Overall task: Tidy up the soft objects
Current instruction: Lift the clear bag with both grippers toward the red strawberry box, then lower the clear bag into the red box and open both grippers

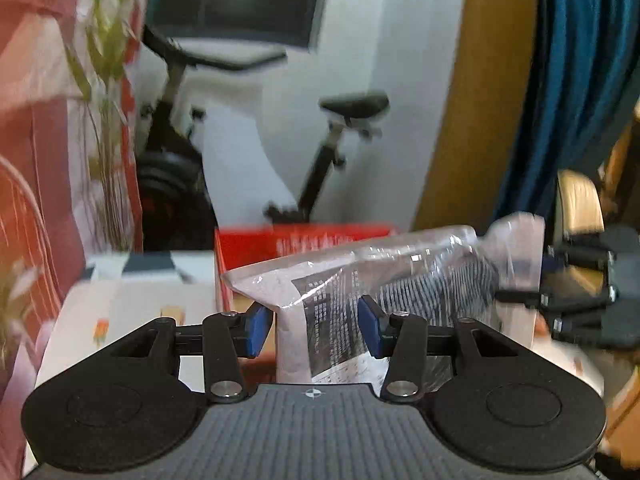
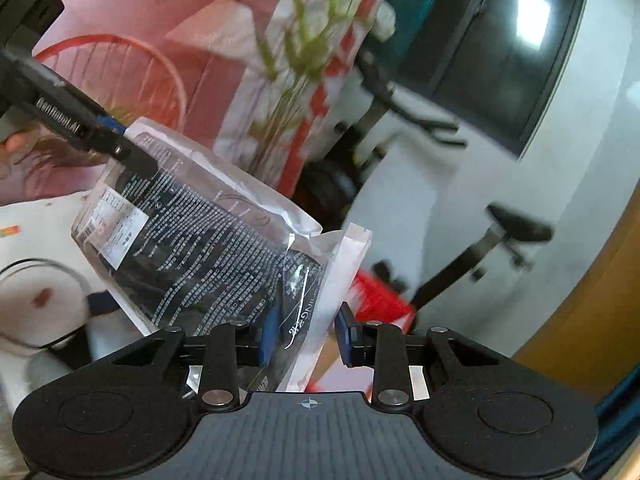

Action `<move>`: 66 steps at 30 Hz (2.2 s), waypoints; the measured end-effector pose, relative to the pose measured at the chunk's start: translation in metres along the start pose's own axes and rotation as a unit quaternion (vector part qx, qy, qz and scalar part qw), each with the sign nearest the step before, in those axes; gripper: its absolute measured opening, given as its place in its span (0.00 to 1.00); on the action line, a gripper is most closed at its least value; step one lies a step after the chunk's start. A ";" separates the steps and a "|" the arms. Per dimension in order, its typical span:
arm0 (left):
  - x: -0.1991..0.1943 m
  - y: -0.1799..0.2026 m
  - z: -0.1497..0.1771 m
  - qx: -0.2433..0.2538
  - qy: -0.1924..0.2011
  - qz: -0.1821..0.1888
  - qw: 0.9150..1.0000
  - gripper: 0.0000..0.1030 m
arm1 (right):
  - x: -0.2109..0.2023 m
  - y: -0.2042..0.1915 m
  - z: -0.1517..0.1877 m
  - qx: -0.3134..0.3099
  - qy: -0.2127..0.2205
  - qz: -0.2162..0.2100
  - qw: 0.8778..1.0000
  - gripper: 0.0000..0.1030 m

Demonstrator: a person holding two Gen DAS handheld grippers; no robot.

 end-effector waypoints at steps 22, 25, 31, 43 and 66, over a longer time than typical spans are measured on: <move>0.138 -0.026 -0.021 -0.045 -0.054 -0.046 0.997 0.48 | 0.105 0.045 0.021 0.020 0.016 0.066 0.997 0.24; 0.135 -0.033 -0.025 -0.041 -0.046 -0.059 0.996 0.48 | 0.108 0.039 0.017 0.026 0.005 0.036 0.999 0.24; 0.143 -0.042 -0.020 -0.052 -0.068 -0.047 0.995 0.48 | 0.128 0.041 0.021 0.043 -0.027 0.014 0.999 0.24; 0.158 -0.040 -0.007 -0.019 -0.124 -0.047 0.991 0.48 | 0.187 0.058 0.051 0.169 -0.159 -0.085 0.969 0.20; 0.164 -0.043 -0.006 -0.008 -0.108 -0.058 0.992 0.48 | 0.261 0.025 0.056 0.112 -0.328 -0.046 0.937 0.25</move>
Point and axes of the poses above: each gripper's, at about its wrist camera, not at the fingertips, and x roughly the way its jaws point, y to its right, z to its underside, the point moved 3 cm from there along x, roughly the way its jaws point, and after that the axes turned 1 degree about z, right-handed, at the moved point
